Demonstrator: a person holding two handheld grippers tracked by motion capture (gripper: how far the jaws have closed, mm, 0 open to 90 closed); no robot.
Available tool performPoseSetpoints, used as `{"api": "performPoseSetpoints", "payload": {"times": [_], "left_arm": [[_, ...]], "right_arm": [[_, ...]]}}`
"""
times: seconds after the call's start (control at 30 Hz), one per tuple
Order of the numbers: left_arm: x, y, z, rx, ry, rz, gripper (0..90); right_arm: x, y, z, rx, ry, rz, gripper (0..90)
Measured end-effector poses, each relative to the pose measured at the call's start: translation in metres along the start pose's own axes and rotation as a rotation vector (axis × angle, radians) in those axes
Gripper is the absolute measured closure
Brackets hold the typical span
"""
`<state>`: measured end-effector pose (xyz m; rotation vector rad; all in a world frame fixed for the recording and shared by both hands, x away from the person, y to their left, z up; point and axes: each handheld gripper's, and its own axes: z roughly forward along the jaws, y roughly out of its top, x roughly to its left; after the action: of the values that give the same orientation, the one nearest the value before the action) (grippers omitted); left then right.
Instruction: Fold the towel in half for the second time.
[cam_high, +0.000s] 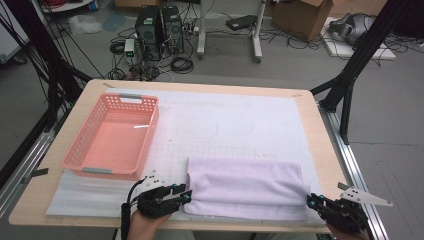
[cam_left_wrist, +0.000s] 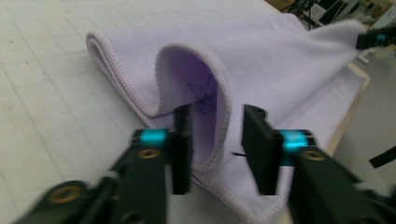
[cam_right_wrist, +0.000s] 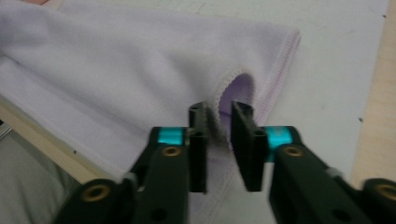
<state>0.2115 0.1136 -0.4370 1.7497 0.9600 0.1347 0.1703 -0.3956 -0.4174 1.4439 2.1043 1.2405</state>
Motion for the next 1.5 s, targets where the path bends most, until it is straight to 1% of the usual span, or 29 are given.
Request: {"api": "performPoseSetpoints", "payload": {"times": [0.03,0.1,0.13,0.17,0.2,0.23,0.27,0.3,0.33,0.4,0.5,0.53,0.6,0.67,0.7,0.73,0.77,0.8,0.83,0.87,0.9,0.97,1.03,1.07,1.13,1.2,1.33,1.43,1.5], "left_arm": [[-0.001,0.002,0.0,-0.011,-0.004,-0.004,52.5],[-0.003,0.006,0.005,-0.014,-0.012,0.001,52.7],[-0.005,0.008,0.008,-0.006,-0.016,0.008,53.4],[-0.007,0.01,0.012,0.008,-0.026,0.015,56.6],[-0.008,0.01,0.017,0.023,-0.018,0.03,61.5],[-0.008,0.01,0.021,0.044,-0.005,0.044,68.0],[-0.008,0.009,0.025,0.059,0.009,0.051,77.4],[-0.006,0.007,0.026,0.058,0.02,0.049,85.2],[-0.005,0.006,0.026,0.055,0.02,0.042,87.0],[-0.004,0.005,0.02,0.04,0.02,0.039,87.3],[-0.001,0.003,0.008,0.021,0.006,0.017,87.3],[-0.001,0.001,0.006,0.022,0.0,0.013,87.3],[-0.004,-0.003,0.0,0.031,-0.01,0.016,87.3],[-0.007,-0.008,-0.007,0.041,-0.022,0.032,87.1],[-0.009,-0.011,-0.01,0.052,-0.035,0.036,85.7],[-0.009,-0.013,-0.012,0.065,-0.038,0.025,78.0],[-0.009,-0.015,-0.013,0.072,-0.034,0.009,66.1],[-0.008,-0.016,-0.016,0.067,-0.028,0.002,59.1],[-0.007,-0.014,-0.018,0.043,-0.01,0.007,55.7],[-0.006,-0.012,-0.019,0.028,0.002,0.006,50.3],[-0.003,-0.009,-0.019,0.009,0.014,-0.001,46.9],[0.001,-0.002,-0.017,-0.024,0.026,0.001,44.3],[0.006,0.005,-0.01,-0.032,0.035,0.006,43.4],[0.009,0.007,-0.008,-0.031,0.038,0.011,43.3],[0.014,0.012,-0.001,-0.034,0.046,0.016,43.1],[0.019,0.016,0.005,-0.041,0.057,0.008,43.2],[0.027,0.024,0.015,-0.041,0.067,0.014,43.6],[0.032,0.028,0.023,-0.023,0.071,0.024,44.1],[0.035,0.03,0.029,-0.011,0.066,0.033,45.0]], "right_arm": [[0.0,0.001,-0.002,-0.015,-0.005,0.011,63.7],[0.001,0.007,-0.005,-0.049,-0.014,0.021,61.0],[0.002,0.01,-0.003,-0.057,-0.015,0.014,61.0],[0.004,0.013,0.0,-0.05,-0.025,0.002,60.9],[0.006,0.015,0.005,-0.038,-0.04,-0.008,61.6],[0.008,0.016,0.01,-0.024,-0.048,-0.018,65.0],[0.008,0.016,0.016,-0.008,-0.059,-0.035,71.6],[0.008,0.016,0.02,0.011,-0.071,-0.046,80.1],[0.006,0.014,0.022,0.025,-0.076,-0.056,86.7],[0.004,0.011,0.02,0.025,-0.071,-0.065,87.0],[0.0,0.006,0.007,-0.002,-0.041,-0.039,87.2],[0.0,0.005,0.003,-0.011,-0.03,-0.033,87.2],[0.002,0.002,-0.002,-0.008,-0.009,-0.026,87.3],[0.006,-0.003,-0.006,-0.003,0.002,-0.032,87.2],[0.007,-0.005,-0.008,0.013,0.01,-0.031,86.5],[0.007,-0.008,-0.01,0.04,0.023,-0.013,81.0],[0.008,-0.01,-0.011,0.061,0.015,-0.001,73.0],[0.008,-0.012,-0.013,0.059,0.001,0.008,69.0],[0.008,-0.012,-0.015,0.052,-0.012,0.017,64.5],[0.007,-0.01,-0.018,0.031,-0.043,0.019,61.1],[0.006,-0.008,-0.019,0.019,-0.054,0.019,60.5],[0.004,-0.002,-0.018,-0.012,-0.071,0.013,57.3],[0.002,0.004,-0.012,-0.027,-0.075,0.005,56.8],[0.0,0.007,-0.005,-0.03,-0.075,-0.009,56.5],[-0.002,0.011,0.004,-0.027,-0.076,-0.017,56.5],[-0.005,0.015,0.013,-0.026,-0.076,-0.02,56.5],[-0.009,0.022,0.027,-0.024,-0.075,-0.025,56.7],[-0.01,0.026,0.033,-0.021,-0.074,-0.029,57.9],[-0.012,0.029,0.038,-0.015,-0.073,-0.041,59.7]]}}
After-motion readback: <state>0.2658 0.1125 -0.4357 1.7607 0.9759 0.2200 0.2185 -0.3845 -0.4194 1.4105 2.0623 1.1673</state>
